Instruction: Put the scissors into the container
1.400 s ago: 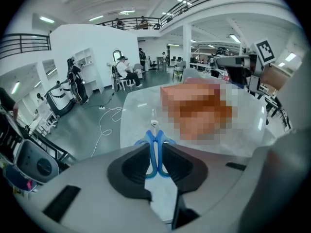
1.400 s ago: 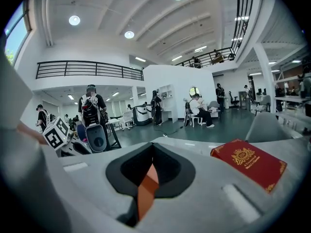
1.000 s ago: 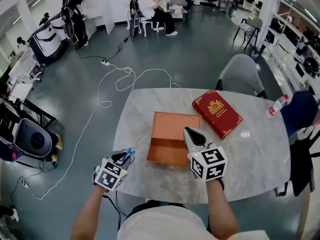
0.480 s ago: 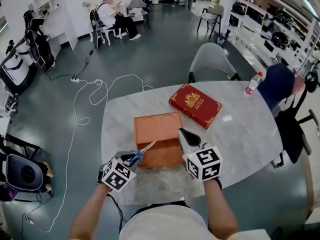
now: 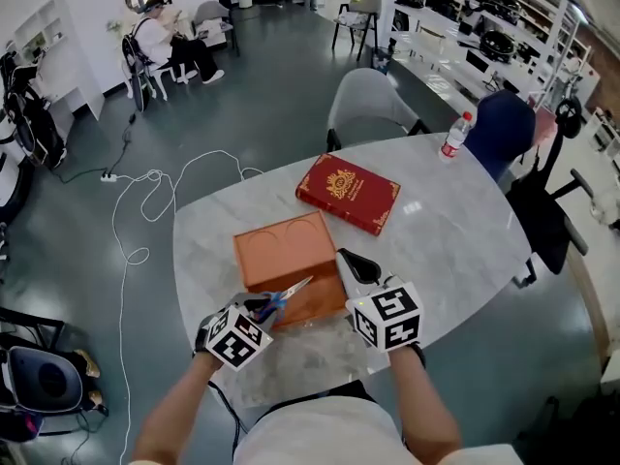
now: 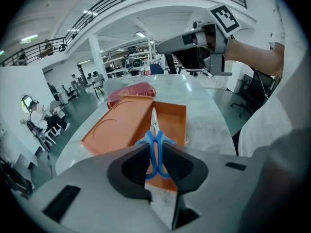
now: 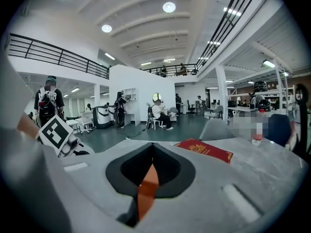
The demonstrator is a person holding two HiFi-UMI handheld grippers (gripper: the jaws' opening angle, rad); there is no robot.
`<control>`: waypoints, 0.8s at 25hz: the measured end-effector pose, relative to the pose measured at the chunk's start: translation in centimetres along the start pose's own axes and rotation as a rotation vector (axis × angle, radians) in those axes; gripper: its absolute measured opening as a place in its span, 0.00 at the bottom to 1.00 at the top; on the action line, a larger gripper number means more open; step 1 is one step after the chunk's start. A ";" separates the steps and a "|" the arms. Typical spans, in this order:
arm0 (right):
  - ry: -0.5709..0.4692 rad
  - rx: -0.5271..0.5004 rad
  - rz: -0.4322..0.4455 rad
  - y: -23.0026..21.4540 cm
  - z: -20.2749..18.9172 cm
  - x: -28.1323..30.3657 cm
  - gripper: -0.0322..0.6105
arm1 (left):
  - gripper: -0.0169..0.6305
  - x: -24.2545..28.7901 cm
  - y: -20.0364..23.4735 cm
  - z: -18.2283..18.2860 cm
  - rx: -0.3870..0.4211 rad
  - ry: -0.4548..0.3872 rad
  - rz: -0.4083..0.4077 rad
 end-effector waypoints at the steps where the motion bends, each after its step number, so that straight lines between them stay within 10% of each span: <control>1: 0.005 0.000 -0.008 -0.1 -0.2 -0.1 0.06 | 0.15 0.4 0.1 0.2 0.011 0.004 -0.013; 20: 0.066 0.037 -0.164 -3.9 -3.3 -2.3 0.06 | 0.15 8.2 1.2 1.6 0.157 0.158 -0.183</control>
Point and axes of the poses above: the fingertips, and each gripper's own axes: x forward along the fingers, y to its left, z out of its top, the point moved 4 cm from there along -x, backward along the fingers, and after that the axes turned 12 degrees about -z, right-handed, at the moved point
